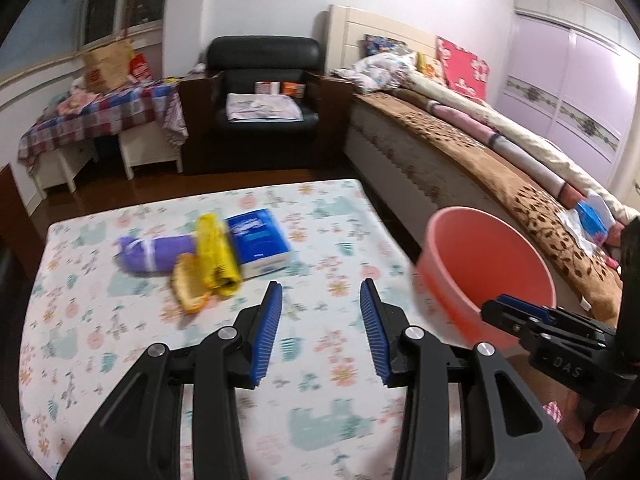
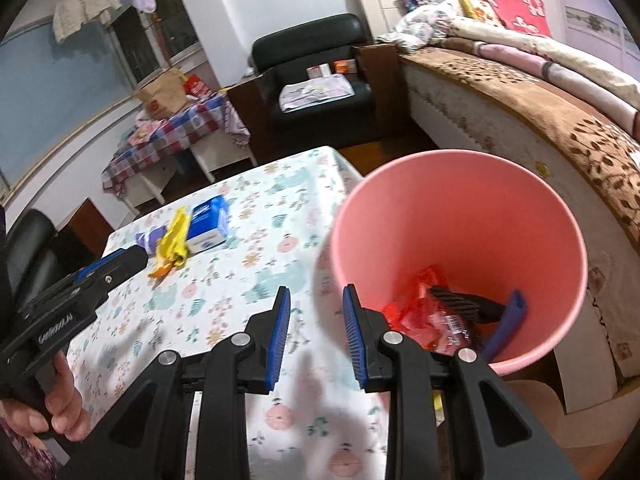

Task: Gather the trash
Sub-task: 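Move both open tools back over the table toward the tissue pack and yellow bag, then grasp the blue Tempo tissue pack with the right tool while the left grasps the yellow bag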

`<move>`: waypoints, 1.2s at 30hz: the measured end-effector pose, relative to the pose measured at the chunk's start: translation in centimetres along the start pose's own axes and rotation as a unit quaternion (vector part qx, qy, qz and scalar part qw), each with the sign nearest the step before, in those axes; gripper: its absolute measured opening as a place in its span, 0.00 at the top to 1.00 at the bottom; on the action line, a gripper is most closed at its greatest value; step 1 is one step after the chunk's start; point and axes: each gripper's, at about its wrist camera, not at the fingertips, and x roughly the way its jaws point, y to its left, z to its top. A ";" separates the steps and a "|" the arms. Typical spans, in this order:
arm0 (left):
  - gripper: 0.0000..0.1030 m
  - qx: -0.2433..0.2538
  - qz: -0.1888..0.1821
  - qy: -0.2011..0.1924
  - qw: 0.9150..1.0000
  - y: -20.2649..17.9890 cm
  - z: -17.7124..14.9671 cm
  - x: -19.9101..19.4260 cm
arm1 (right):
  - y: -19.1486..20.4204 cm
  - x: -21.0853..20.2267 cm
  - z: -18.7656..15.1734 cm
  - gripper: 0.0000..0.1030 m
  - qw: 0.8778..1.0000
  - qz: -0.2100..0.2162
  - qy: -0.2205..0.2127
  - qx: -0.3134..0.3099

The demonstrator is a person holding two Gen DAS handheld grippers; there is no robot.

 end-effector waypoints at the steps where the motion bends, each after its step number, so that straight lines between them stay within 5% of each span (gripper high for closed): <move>1: 0.61 -0.005 0.005 0.000 1.000 0.6 -0.1 -0.1 | 0.4 0.1 -0.1 0.74 1.000 0.002 0.001 -0.003; 18: 0.61 -0.055 0.040 0.006 0.998 6.3 2.2 4.1 | 2.5 3.9 0.5 0.74 0.999 0.033 0.034 -0.023; 22: 0.61 -0.052 0.049 0.018 0.997 6.4 2.3 6.0 | 3.0 4.6 1.0 0.65 0.998 0.037 0.035 -0.023; 27: 0.62 -0.048 0.068 0.030 0.996 7.0 2.0 7.8 | 3.9 6.0 1.9 0.64 0.998 0.043 0.041 -0.031; 32: 0.89 -0.060 0.070 0.044 0.995 8.2 1.8 8.9 | 5.5 7.4 2.8 0.64 0.997 0.057 0.046 -0.041; 36: 0.96 -0.073 0.060 0.042 0.995 9.2 1.5 8.3 | 7.2 8.6 3.7 0.64 0.995 0.066 0.046 -0.053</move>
